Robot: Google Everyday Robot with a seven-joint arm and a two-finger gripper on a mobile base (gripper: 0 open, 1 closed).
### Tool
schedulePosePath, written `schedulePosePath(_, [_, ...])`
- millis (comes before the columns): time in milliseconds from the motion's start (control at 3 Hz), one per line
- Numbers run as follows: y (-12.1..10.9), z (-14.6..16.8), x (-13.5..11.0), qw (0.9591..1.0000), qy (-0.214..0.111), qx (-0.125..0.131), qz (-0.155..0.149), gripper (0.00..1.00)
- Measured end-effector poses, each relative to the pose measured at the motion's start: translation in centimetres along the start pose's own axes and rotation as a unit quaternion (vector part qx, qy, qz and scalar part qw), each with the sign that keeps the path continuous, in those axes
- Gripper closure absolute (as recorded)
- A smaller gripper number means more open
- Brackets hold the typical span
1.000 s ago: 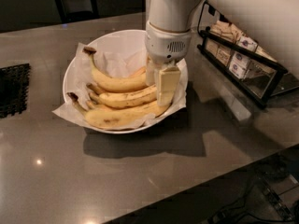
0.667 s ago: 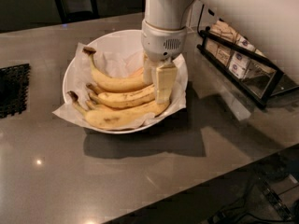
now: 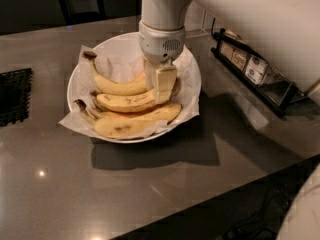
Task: Pick banana from white bowl
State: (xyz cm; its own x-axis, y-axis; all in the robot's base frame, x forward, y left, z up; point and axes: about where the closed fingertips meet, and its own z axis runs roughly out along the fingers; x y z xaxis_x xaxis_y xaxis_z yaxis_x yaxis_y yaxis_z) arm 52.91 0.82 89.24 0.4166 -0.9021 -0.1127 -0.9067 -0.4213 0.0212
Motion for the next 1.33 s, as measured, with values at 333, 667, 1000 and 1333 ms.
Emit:
schedulePosePath(333, [1.3,1.3,0.0,0.9996,-0.012,-0.024,-0.001,0.86])
schedulePosePath(667, [1.7,1.4,0.0,0.9995,-0.016,-0.028,0.001,1.00])
schedulePosePath(1000, [1.7,1.5,0.0,0.9995,-0.016,-0.028,0.001,0.89])
schedulePosePath(1333, [-0.1,1.5,-0.6,0.9996,-0.026,0.008,0.002,1.00])
